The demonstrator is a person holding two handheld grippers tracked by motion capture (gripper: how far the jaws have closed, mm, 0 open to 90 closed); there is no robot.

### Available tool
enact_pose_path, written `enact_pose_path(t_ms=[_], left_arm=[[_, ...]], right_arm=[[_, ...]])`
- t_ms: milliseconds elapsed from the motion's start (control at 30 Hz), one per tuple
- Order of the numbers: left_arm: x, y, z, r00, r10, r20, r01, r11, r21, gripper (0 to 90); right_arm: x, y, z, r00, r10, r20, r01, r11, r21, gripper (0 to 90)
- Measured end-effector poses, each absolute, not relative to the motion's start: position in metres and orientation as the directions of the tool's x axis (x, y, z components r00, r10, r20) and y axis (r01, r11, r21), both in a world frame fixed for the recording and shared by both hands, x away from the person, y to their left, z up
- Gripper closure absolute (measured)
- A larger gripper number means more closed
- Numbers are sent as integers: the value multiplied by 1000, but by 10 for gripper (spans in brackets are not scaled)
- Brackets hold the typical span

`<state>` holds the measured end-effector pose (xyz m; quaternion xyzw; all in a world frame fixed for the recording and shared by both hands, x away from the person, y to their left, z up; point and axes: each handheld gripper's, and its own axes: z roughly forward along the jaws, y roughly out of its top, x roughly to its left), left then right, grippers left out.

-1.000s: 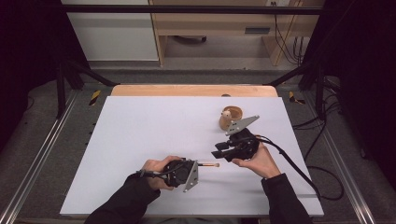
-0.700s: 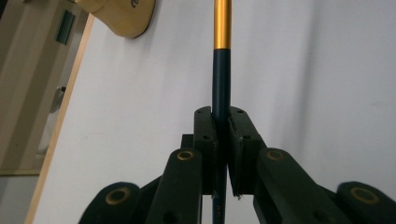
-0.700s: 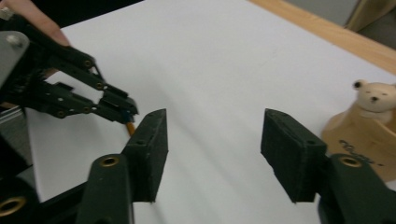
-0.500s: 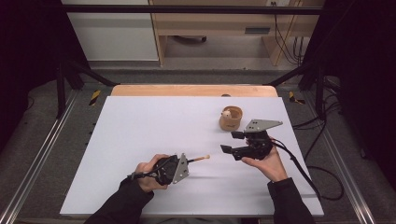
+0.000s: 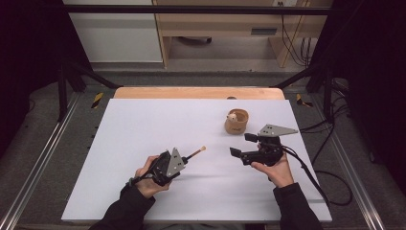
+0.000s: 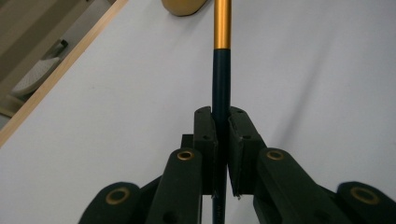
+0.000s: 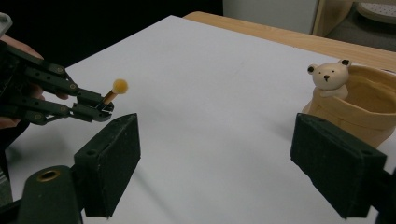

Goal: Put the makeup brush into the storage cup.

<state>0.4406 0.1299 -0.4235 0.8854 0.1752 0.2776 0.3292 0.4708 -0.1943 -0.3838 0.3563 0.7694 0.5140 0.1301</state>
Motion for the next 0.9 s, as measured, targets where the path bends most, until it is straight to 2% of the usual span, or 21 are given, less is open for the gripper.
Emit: enact_pose_path(t_ms=[200,367,567,900], left_arm=[[445,136,-423,757,575,309,202,-656,727,832],[450,141,-421,730,651,208,285,-567,773,832],[456,145,-422,698,708,111,365,-485,795,832],[456,146,-420,653,757,20,415,-380,827,831]], right_arm=[[472,-191,-388,-692,697,189,422,178,889,126],[471,-187,-389,-678,697,233,438,129,890,137],[473,-181,-395,-680,687,254,457,127,880,152],[476,-175,-398,-672,672,311,467,59,882,133]])
